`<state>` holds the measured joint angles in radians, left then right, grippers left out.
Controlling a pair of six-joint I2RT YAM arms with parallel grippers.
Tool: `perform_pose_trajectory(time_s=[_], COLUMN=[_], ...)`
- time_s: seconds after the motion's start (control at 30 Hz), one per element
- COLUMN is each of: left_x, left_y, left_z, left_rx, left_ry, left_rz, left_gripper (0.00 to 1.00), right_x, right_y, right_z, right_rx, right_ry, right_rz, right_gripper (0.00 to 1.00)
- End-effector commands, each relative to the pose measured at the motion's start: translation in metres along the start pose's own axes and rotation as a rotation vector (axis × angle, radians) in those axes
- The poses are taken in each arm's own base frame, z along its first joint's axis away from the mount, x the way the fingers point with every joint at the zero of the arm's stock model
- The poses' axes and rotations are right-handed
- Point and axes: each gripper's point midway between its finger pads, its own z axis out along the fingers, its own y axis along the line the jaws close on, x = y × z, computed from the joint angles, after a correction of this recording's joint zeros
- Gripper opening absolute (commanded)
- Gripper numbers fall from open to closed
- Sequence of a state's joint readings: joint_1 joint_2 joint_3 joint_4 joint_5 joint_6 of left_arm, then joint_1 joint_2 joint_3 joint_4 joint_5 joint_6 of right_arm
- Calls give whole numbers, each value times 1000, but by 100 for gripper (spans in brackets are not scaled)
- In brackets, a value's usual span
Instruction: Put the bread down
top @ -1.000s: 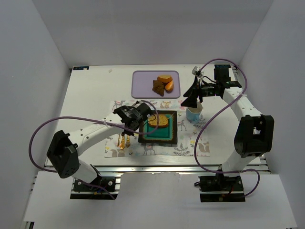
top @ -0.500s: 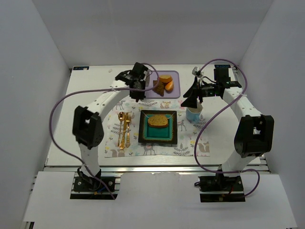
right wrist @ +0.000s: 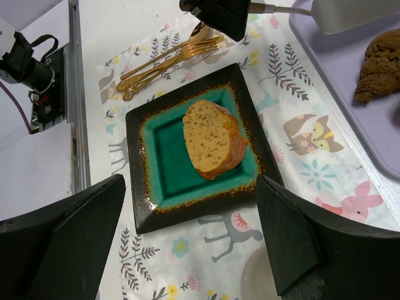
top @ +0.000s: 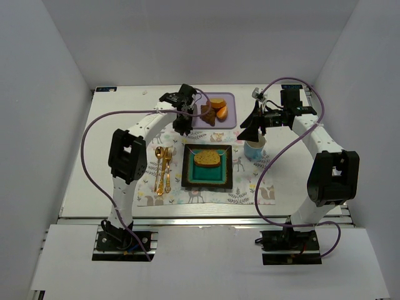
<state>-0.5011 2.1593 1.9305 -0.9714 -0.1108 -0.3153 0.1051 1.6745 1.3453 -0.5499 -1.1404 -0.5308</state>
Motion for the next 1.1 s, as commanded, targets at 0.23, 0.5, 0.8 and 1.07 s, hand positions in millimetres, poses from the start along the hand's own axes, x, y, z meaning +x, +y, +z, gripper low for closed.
perform_pose_trajectory(time_s=[0.23,0.5,0.8,1.07], left_x=[-39,21,100,141], left_y=[14,154,244,261], left_z=[-104,-104,-69,-26], left_rx=[237,237,-129,-200], left_ry=[-301,-348,-184,-54], left_rz=[-211,-490,-466,-487], left_gripper=[0,0,0,20], right_x=[-21,-22,-20,-22], right_y=[6,5,9,9], right_z=[-7,-8,-9,-11], right_rx=[6,14,8,22], right_ry=[-27,-15,-16,-6], right_rz=[-71,-92,-87,-99], right_gripper=[89,89,89,89])
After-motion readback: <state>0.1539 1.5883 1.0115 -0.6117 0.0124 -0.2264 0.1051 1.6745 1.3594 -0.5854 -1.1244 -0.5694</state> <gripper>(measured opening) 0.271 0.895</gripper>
